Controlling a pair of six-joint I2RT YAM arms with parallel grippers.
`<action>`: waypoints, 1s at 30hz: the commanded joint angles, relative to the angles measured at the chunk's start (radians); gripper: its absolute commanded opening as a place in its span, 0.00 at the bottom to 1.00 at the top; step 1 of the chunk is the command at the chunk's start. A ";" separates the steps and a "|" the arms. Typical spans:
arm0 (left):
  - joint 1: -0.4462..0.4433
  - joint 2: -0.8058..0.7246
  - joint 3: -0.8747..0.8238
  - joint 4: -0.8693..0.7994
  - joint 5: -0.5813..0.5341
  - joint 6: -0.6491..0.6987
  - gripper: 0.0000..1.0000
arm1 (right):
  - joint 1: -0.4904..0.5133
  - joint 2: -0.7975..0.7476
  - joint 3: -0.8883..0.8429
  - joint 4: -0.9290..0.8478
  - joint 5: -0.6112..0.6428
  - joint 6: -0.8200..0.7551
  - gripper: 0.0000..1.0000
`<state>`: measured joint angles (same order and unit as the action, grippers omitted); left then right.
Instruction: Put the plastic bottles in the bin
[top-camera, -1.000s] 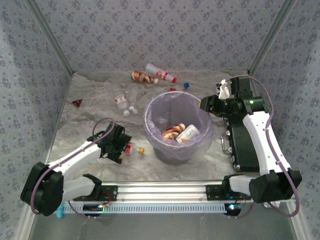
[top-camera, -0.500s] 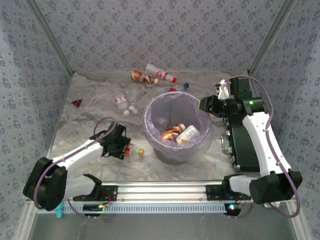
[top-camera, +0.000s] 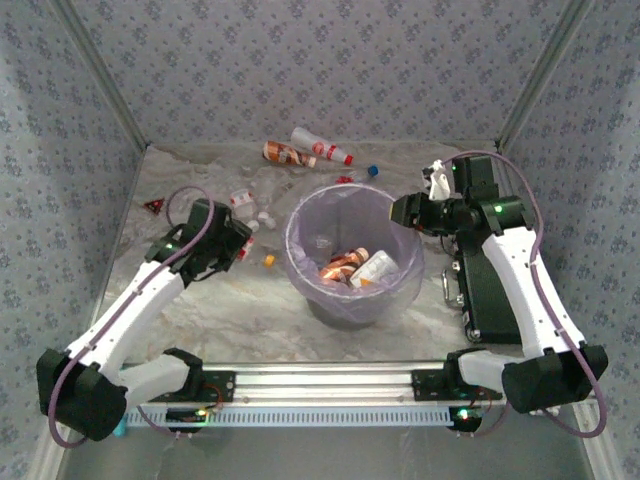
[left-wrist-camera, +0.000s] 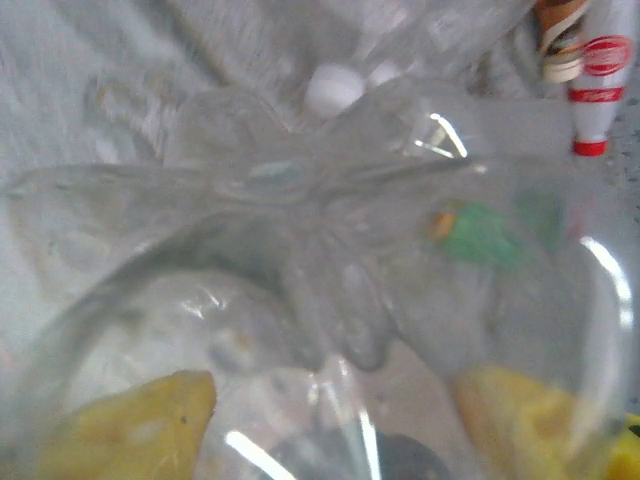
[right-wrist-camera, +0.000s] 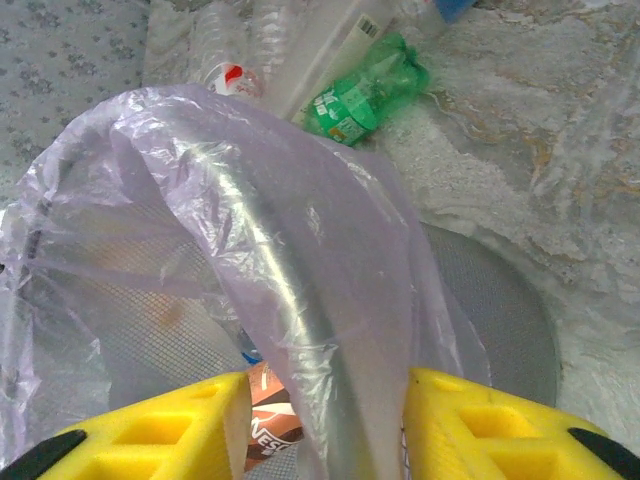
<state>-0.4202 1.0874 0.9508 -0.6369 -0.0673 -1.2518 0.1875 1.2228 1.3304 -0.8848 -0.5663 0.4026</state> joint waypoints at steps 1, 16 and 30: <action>0.013 -0.017 0.089 -0.109 -0.067 0.178 0.43 | 0.023 -0.024 0.025 0.007 -0.039 0.005 0.49; -0.014 0.148 0.673 -0.195 0.183 0.788 0.06 | -0.050 -0.073 0.005 0.033 0.035 0.104 0.75; -0.299 0.454 1.116 -0.369 0.443 1.039 0.00 | -0.114 -0.177 -0.026 -0.051 -0.035 0.106 0.79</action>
<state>-0.6968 1.5131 2.0109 -0.9405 0.2375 -0.2909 0.0978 1.0592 1.3128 -0.8715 -0.5522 0.5087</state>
